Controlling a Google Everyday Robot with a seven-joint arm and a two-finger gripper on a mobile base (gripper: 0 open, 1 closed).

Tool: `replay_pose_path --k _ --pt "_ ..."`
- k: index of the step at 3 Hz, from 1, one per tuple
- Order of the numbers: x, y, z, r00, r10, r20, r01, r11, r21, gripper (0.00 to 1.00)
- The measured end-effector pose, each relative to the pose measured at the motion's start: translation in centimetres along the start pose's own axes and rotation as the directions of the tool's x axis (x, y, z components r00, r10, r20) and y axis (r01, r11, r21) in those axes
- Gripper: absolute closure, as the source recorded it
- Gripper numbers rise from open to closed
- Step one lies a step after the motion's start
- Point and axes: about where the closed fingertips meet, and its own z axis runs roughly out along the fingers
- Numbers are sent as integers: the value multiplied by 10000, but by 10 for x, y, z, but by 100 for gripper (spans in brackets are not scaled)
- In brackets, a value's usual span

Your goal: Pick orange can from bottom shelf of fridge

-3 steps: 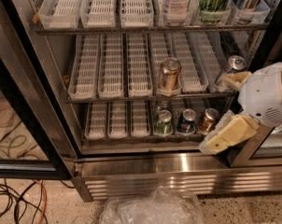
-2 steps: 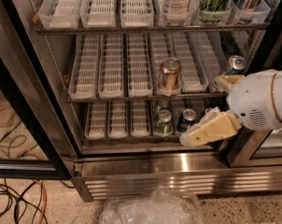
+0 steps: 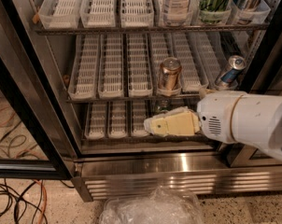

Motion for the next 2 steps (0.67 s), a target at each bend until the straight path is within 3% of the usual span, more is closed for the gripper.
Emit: replay_pose_path --k 1,2 --pt "15 11 32 9824 1759 626 -1782 9835 327 0" --pt "1 6 36 9725 2041 1123 -2131 9742 746 0"
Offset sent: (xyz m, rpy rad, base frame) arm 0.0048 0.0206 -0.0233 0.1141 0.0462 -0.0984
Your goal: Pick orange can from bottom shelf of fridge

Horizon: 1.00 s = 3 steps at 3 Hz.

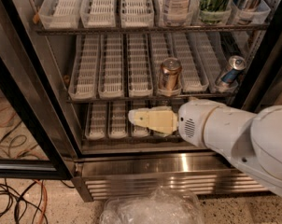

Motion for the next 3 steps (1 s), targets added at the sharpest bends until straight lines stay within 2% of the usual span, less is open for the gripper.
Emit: replay_pose_path --k 2,3 --pt "0 2 -1 9999 -163 -52 164 9998 106 0" --pt "10 -7 1 9998 -72 206 55 9968 795 0"
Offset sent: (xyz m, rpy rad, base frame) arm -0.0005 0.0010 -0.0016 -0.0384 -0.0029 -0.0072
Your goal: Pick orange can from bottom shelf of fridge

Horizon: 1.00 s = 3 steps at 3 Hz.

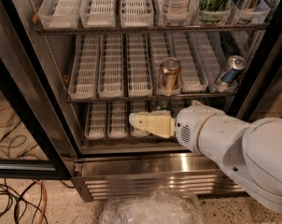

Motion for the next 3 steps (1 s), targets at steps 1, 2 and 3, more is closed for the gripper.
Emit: replay_pose_path --k 1,2,3 --pt "6 -23 3 9986 131 510 -183 9945 1036 0" --pt "30 -66 3 9962 -7 870 -189 9744 2241 0" --pt "82 -88 -3 9950 -234 971 -82 9496 3132 0"
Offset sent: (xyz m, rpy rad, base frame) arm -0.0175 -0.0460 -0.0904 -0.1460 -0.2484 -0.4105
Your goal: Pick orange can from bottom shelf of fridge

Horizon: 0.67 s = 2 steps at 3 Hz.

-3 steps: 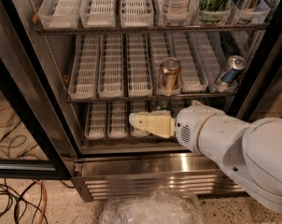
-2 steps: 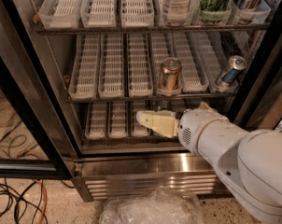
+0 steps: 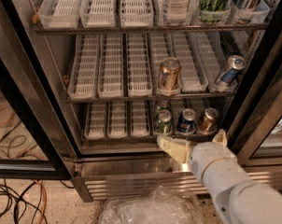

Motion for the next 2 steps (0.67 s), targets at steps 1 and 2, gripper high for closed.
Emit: replay_pose_path --k 1,2 --pt "25 13 -1 9974 -688 225 678 9968 419 0" --pt "25 13 -1 9974 -688 225 678 9968 419 0"
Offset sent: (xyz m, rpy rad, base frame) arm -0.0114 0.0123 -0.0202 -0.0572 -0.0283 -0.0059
